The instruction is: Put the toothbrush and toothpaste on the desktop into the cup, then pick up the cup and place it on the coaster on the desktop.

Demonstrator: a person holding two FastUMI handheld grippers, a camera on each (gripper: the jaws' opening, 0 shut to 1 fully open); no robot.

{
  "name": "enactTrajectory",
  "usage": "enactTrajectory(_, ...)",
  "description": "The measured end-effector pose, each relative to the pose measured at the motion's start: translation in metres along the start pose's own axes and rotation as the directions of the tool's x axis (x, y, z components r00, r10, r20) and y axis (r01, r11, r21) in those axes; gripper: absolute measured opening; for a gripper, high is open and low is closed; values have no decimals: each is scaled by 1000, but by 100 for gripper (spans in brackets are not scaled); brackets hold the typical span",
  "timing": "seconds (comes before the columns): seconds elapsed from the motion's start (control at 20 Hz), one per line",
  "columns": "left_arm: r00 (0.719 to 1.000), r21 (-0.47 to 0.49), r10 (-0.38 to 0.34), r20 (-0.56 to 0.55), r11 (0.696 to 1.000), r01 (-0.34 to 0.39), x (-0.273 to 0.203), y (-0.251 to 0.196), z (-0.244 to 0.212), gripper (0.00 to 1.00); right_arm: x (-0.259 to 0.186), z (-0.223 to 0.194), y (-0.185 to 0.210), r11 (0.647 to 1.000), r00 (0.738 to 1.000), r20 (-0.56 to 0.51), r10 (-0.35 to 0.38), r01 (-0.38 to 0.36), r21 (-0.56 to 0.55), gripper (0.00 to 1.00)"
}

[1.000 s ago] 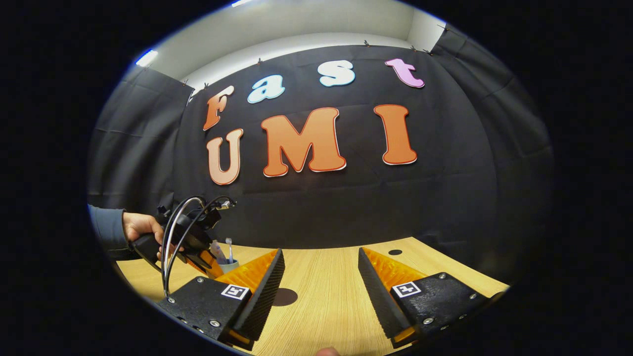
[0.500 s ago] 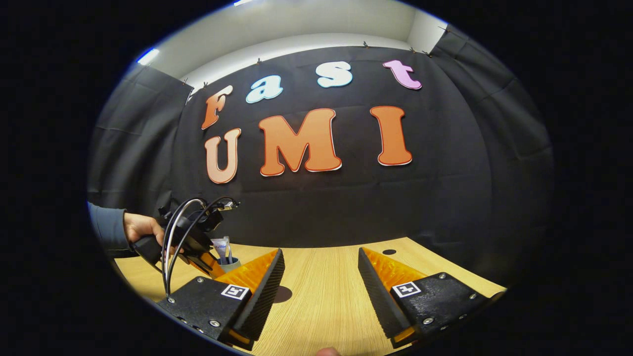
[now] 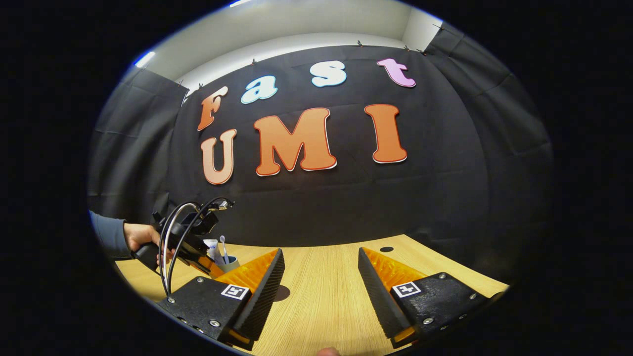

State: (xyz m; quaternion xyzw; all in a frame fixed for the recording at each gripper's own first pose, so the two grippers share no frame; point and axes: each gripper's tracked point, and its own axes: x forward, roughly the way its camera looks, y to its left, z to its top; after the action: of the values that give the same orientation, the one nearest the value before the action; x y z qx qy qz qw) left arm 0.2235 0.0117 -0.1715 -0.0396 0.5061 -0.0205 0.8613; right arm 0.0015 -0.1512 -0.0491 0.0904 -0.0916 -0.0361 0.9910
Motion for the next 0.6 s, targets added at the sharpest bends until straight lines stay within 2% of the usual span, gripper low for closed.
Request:
enactTrajectory(0.45,997,13,-35,76,999,34,-9,4,13,14,3,-6,6,1000,1000,-15,6,-6,-18,90)
enactTrajectory(0.6,998,26,-41,51,999,39,-9,4,9,14,4,-8,7,1000,1000,-21,7,-7,-15,90)
